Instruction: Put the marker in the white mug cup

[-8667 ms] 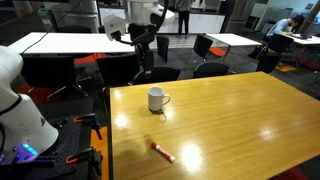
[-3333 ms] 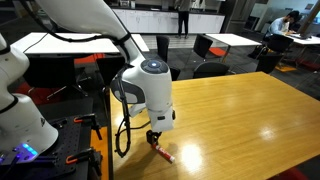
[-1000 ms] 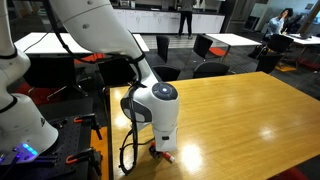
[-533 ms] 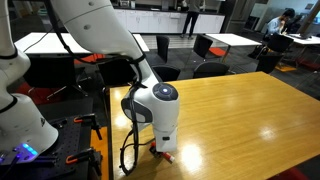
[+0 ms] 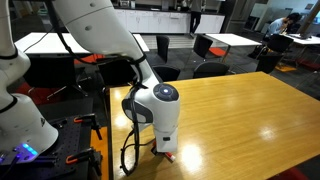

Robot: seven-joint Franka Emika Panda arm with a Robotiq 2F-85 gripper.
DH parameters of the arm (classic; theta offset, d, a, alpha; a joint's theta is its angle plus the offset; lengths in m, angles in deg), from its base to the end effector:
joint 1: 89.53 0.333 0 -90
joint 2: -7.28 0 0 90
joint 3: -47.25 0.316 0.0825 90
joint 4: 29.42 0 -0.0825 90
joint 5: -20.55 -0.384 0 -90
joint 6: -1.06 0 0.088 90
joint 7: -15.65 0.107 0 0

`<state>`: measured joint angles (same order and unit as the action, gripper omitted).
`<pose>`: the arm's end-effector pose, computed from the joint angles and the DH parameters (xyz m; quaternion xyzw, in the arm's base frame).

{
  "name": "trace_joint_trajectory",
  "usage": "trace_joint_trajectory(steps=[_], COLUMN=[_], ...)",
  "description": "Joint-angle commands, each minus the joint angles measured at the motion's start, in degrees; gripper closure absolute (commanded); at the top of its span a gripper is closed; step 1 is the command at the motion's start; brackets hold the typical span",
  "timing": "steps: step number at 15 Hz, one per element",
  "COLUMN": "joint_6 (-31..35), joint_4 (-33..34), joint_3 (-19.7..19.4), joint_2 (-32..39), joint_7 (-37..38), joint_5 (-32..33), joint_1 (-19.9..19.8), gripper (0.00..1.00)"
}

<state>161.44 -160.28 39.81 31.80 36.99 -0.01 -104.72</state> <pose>0.4877 -0.2237 0.1742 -0.8544 0.5156 -0.0491 0.0407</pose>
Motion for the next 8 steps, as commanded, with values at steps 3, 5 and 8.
trace_joint_trajectory(steps=[3,5,8], joint_6=[-1.2,-1.0,-0.8], joint_4=[-0.2,-0.9,-2.6], joint_3=[-2.6,-4.3,-7.6], joint_2=[-1.6,-2.9,-6.3], joint_7=[0.5,1.6,3.1], joint_5=[1.9,4.2,8.8], joint_1=[2.8,5.0,8.8], gripper=[0.95,0.95,0.95])
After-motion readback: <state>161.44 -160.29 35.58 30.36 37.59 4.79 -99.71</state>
